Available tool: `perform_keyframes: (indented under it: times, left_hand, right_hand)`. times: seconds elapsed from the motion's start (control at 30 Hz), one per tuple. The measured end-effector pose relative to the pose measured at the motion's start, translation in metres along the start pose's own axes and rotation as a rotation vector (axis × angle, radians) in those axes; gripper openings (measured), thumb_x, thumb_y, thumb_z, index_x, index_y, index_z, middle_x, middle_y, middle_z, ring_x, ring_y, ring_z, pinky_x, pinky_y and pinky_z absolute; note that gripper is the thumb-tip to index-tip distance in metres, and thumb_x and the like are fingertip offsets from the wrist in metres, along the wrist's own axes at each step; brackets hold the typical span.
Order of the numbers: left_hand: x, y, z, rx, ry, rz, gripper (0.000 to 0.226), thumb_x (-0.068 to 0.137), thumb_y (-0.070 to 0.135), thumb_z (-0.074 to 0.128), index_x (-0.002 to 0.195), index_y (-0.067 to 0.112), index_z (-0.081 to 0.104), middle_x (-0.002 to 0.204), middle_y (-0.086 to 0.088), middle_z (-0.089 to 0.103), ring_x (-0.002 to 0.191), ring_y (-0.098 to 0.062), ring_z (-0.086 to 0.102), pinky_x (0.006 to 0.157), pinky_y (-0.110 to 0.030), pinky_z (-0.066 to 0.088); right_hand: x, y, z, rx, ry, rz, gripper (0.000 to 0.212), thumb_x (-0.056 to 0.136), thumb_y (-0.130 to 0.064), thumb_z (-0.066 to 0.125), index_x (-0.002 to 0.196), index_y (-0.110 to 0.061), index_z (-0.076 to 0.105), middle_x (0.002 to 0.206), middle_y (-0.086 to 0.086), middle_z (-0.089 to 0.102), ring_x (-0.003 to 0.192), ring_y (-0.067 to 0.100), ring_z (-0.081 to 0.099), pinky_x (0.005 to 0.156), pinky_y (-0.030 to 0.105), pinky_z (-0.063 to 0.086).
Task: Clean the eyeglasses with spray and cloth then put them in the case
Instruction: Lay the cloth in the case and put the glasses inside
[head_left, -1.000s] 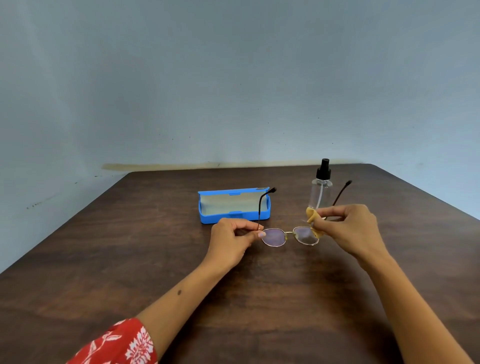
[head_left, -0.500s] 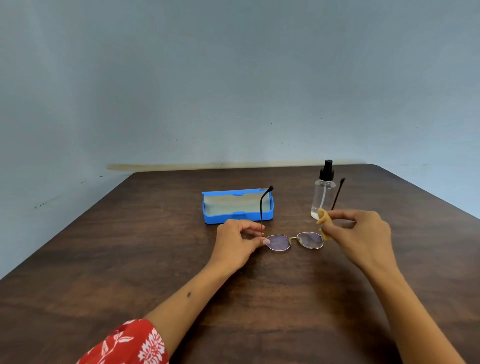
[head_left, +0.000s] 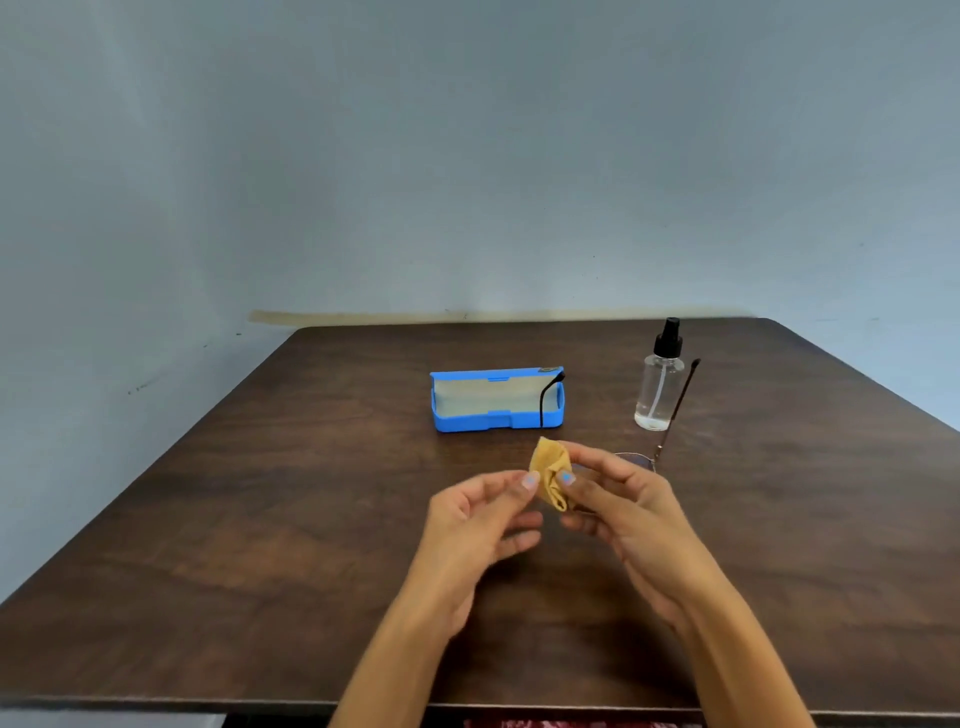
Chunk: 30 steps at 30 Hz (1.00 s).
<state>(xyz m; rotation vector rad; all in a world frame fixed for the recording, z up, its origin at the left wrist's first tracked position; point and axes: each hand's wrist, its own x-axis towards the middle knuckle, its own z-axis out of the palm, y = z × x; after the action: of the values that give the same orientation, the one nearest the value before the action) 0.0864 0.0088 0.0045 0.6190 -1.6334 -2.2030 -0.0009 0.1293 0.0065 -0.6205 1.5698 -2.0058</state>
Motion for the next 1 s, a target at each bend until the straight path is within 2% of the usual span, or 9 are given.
perform_keyframes:
  times: [0.07,0.13,0.2,0.33,0.43,0.6,0.73,0.83,1.0]
  left_hand:
    - [-0.009,-0.004,-0.002,-0.096,-0.016,-0.016,0.036,0.069,0.022,0.070,0.103,0.009,0.068,0.095,-0.012,0.073,0.091,-0.023,0.069,0.077,-0.032,0.057]
    - [-0.013,-0.006,-0.005,-0.144,0.048,0.001,0.034,0.071,0.013,0.071,0.104,0.005,0.067,0.094,-0.015,0.073,0.086,-0.023,0.070,0.076,-0.032,0.059]
    - [-0.016,-0.006,-0.008,-0.165,0.116,0.022,0.026,0.073,0.006,0.070,0.099,0.004,0.067,0.090,-0.016,0.073,0.079,-0.021,0.070,0.072,-0.032,0.059]
    - [-0.024,-0.002,-0.014,-0.112,0.139,0.085,0.021,0.072,0.005,0.070,0.092,0.005,0.070,0.086,-0.014,0.074,0.077,-0.019,0.070,0.069,-0.029,0.059]
    - [-0.028,-0.002,-0.019,-0.114,0.121,0.108,0.023,0.068,0.008,0.070,0.091,0.005,0.071,0.088,-0.015,0.073,0.080,-0.021,0.070,0.071,-0.032,0.059]
    - [-0.035,0.001,-0.032,-0.149,0.093,0.134,0.022,0.068,0.010,0.067,0.089,0.005,0.072,0.092,-0.016,0.073,0.080,-0.022,0.070,0.065,-0.030,0.058]
    - [-0.041,0.009,-0.038,-0.093,0.084,0.182,0.024,0.070,0.010,0.065,0.093,0.009,0.072,0.089,-0.009,0.073,0.080,-0.017,0.069,0.062,-0.026,0.057]
    - [-0.042,0.013,-0.041,-0.056,0.065,0.199,0.026,0.073,0.013,0.064,0.097,0.010,0.072,0.092,-0.009,0.072,0.084,-0.016,0.068,0.066,-0.026,0.057]
    - [-0.040,0.017,-0.034,-0.019,0.039,0.202,0.030,0.074,0.015,0.062,0.102,0.008,0.069,0.096,-0.008,0.073,0.087,-0.018,0.069,0.066,-0.026,0.056]
  right_hand:
    - [-0.001,0.003,0.006,-0.020,-0.059,-0.009,0.028,0.079,-0.008,0.063,0.106,-0.013,0.068,0.099,0.009,0.072,0.088,0.018,0.068,0.072,0.027,0.055]
    - [-0.002,0.003,0.011,-0.007,-0.098,0.011,0.024,0.083,-0.001,0.059,0.104,-0.008,0.067,0.099,0.011,0.072,0.090,0.020,0.068,0.077,0.030,0.056]
    - [-0.002,0.001,0.015,0.030,-0.107,0.068,0.020,0.088,0.002,0.053,0.099,-0.006,0.068,0.094,0.013,0.072,0.082,0.019,0.067,0.073,0.027,0.055]
    - [0.000,-0.006,0.019,0.063,-0.170,0.215,0.027,0.088,-0.024,0.056,0.095,-0.001,0.069,0.084,0.013,0.070,0.071,0.015,0.063,0.062,0.023,0.055]
    - [0.002,-0.009,0.018,0.088,-0.244,0.280,0.040,0.077,-0.025,0.063,0.104,0.005,0.063,0.084,0.014,0.068,0.069,0.014,0.063,0.060,0.022,0.055]
    - [0.006,-0.009,0.017,0.115,-0.347,0.355,0.032,0.076,-0.013,0.071,0.107,-0.005,0.067,0.088,0.014,0.064,0.071,0.014,0.056,0.055,0.022,0.049]
    - [0.008,-0.011,0.020,0.064,-0.481,0.396,0.019,0.070,-0.016,0.074,0.088,-0.013,0.074,0.088,0.010,0.066,0.075,0.015,0.060,0.064,0.025,0.050]
    - [0.009,-0.014,0.020,0.094,-0.468,0.413,0.016,0.074,-0.009,0.073,0.088,-0.007,0.067,0.092,0.014,0.068,0.081,0.021,0.067,0.066,0.032,0.057]
    - [0.005,-0.022,0.019,-0.064,-0.274,0.263,0.032,0.066,-0.018,0.072,0.095,-0.005,0.070,0.089,0.015,0.071,0.070,0.017,0.066,0.052,0.022,0.054]
